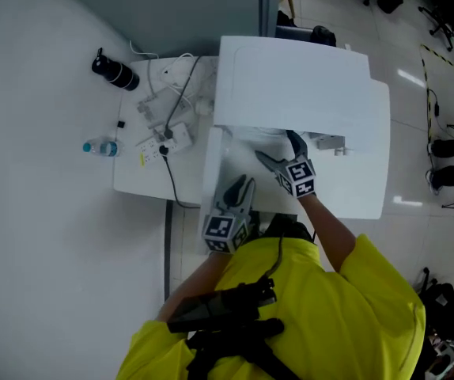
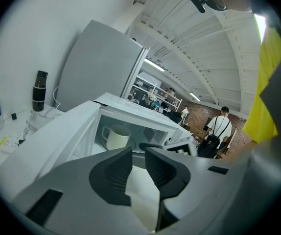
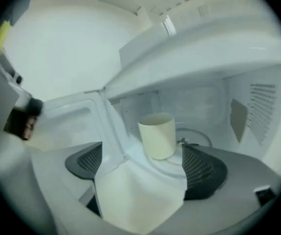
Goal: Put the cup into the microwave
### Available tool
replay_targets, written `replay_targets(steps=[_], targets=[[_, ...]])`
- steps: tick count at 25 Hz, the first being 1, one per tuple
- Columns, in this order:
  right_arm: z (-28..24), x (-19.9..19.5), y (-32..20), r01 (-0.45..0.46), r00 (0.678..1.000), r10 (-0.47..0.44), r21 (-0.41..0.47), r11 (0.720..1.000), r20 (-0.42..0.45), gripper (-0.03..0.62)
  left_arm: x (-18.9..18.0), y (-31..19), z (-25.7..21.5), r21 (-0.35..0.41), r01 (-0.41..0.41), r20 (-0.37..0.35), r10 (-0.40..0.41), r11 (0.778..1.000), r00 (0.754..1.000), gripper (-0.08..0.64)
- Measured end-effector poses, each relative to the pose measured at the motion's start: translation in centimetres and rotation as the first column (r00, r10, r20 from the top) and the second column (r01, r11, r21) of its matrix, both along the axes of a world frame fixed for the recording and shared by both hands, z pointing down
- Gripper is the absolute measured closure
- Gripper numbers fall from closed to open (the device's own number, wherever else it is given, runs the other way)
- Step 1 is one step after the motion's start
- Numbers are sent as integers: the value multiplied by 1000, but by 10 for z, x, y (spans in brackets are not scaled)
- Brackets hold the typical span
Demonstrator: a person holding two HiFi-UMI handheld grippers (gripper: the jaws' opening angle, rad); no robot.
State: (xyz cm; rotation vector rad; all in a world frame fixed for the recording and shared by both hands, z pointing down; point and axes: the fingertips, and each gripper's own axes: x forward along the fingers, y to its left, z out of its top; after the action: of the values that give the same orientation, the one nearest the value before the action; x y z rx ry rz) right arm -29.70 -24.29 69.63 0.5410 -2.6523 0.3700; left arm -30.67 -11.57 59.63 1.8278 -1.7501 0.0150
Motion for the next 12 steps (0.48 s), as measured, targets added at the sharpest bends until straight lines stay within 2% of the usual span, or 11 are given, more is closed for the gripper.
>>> replay_targets(steps=[1,3,5,6,8,9,10,11,12], targets=[[-17,17,16,-8,1000,9,-28,1000,25,81,2,0,-3,7,-11,1,11,1000,1000,486],[-59,49,41,-44,995,51,-69,997,92,157,7,1,-9,18,-39,6,39,999,999,486],[-99,76,60,-71,985,83,-86,994,154,191,13,3,-17,33,-62,2,62,998,998,486],[-116,88,67,-80,980,95,-89,993,176,232,17,3,-22,41,-73,0,73,997,997,486],[-143,109,78,-102,971,120,-95,990,209,261,24,4,-31,55,-90,-4,90,994,996,486],[-155,118,80,-117,966,134,-92,989,219,317,27,5,-35,63,-95,-8,96,993,995,486],[-166,126,82,-132,964,146,-78,988,224,345,29,5,-40,73,-99,-10,100,992,995,486],[-177,133,82,-149,961,159,-58,987,228,348,31,5,-45,84,-103,-7,104,991,995,486],[-187,140,81,-172,956,177,-42,984,236,415,32,4,-50,95,-107,0,107,990,994,486]])
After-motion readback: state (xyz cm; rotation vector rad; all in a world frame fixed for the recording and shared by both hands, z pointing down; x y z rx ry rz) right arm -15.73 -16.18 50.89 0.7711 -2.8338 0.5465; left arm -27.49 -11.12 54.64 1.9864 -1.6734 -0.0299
